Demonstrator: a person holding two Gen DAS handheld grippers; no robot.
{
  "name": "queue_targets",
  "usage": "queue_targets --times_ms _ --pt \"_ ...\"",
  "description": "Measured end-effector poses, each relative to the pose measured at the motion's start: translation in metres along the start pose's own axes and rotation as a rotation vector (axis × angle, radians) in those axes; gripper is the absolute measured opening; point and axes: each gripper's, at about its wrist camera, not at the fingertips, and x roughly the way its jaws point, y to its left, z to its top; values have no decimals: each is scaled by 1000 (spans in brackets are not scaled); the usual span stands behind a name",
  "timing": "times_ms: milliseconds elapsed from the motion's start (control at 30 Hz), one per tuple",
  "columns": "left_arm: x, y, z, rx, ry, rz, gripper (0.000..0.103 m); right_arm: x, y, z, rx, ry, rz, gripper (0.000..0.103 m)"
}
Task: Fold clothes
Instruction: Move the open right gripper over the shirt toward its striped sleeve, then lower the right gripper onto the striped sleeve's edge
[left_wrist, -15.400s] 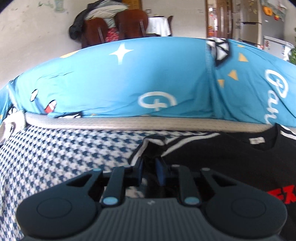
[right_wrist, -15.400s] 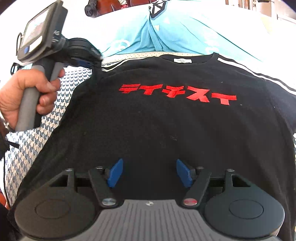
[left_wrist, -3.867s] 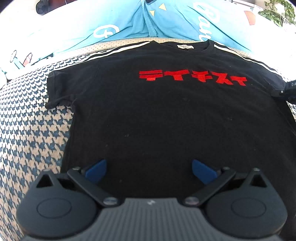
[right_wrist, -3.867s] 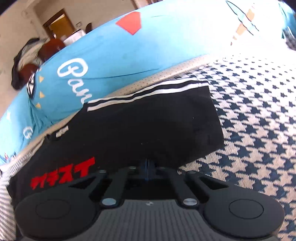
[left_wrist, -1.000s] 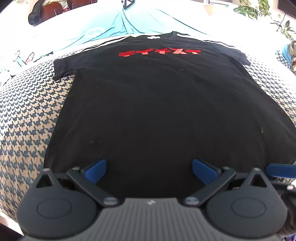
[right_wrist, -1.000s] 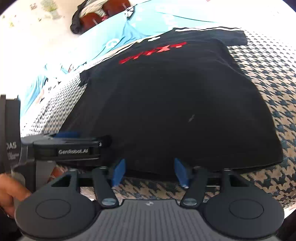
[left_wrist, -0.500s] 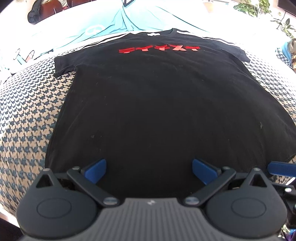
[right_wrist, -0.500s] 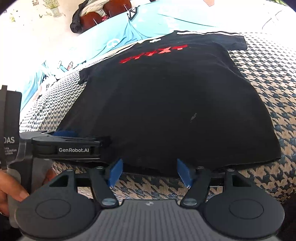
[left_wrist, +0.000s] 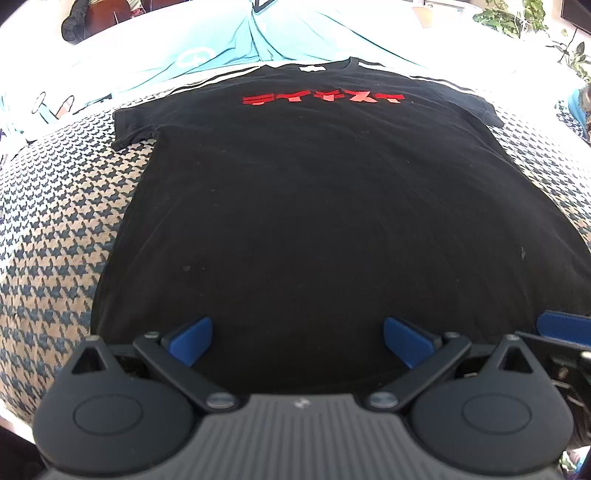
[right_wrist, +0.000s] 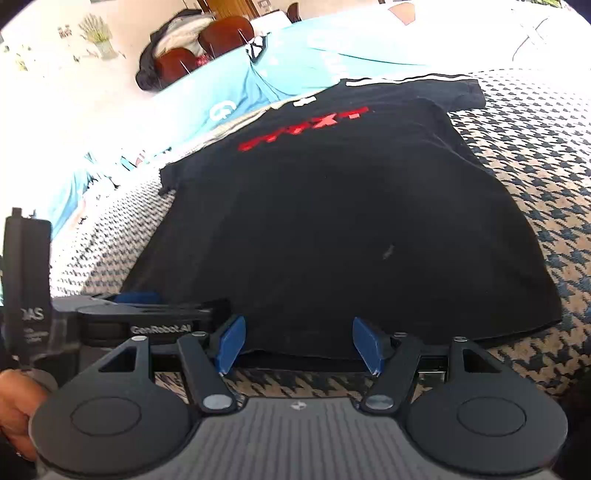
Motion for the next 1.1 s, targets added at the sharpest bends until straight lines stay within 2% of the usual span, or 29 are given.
queue_targets --times_ms 267,500,600,767,867,1000,1100 --pt "-1 2 10 -20 3 0 103 1 1 8 -35 5 0 65" --pt "1 5 21 -45 5 8 103 9 -4 26 -15 27 3 65" --pt "2 3 25 -38 -3 29 103 14 -6 33 -23 50 6 65" --pt "3 0 31 -31 -29 64 103 16 -2 36 -86 19 -5 65" --pt "9 -1 37 -30 -25 69 103 22 0 36 -90 8 -40 65" --pt "20 0 42 -47 -11 78 103 30 1 37 -87 -13 -106 56" --pt "24 2 41 -67 -10 75 103 32 0 37 -92 -17 -130 54"
